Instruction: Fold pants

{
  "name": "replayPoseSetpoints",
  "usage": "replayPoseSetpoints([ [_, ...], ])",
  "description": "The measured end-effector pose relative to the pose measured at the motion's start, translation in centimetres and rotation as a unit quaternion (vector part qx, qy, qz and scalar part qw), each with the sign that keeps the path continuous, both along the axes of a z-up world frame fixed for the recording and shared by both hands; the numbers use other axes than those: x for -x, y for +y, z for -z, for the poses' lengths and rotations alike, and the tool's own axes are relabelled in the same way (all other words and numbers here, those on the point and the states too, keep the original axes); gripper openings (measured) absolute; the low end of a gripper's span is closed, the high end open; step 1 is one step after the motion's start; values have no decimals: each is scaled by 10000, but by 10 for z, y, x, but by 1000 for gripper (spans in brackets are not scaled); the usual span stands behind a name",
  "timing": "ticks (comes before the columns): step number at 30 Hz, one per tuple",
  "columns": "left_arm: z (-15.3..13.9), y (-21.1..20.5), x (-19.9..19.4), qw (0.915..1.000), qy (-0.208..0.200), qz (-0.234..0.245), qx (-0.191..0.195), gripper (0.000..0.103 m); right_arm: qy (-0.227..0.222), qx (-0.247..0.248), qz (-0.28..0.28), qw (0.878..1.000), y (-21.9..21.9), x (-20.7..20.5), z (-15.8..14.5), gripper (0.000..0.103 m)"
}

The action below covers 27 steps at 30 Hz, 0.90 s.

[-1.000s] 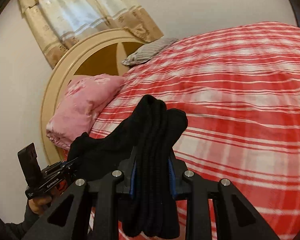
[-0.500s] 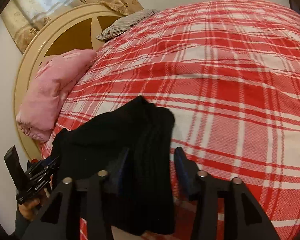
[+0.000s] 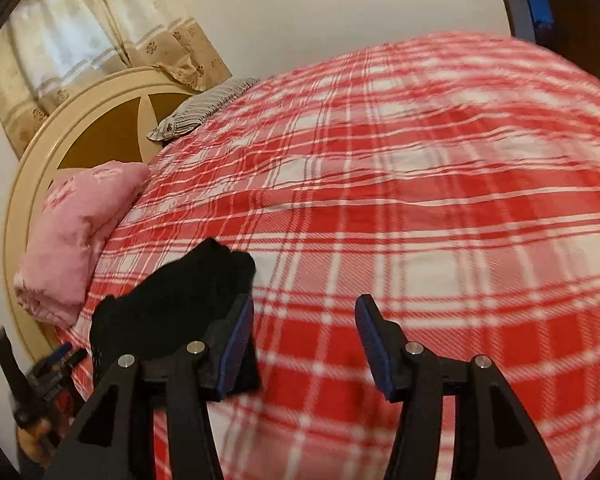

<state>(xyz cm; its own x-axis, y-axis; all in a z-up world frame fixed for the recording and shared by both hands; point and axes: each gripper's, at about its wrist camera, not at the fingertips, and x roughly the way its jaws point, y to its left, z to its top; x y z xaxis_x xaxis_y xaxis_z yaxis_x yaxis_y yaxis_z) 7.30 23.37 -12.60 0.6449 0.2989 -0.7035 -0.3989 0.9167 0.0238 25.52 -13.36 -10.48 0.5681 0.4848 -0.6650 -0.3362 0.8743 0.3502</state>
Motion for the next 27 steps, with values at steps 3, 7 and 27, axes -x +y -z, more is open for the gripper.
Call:
replayPoseSetpoints([
  [3, -17, -13, 11, 9996, -273, 54, 42, 79, -240, 34, -4, 9997, -13, 33, -19, 55],
  [7, -44, -35, 27, 9977, -648, 209, 12, 90, -825, -1, 87, 9966, -28, 77, -51, 63],
  [27, -78, -54, 50, 9915, -1246, 365, -78, 101, -1850, 313, -4, 9822, -21, 137, -102, 66],
])
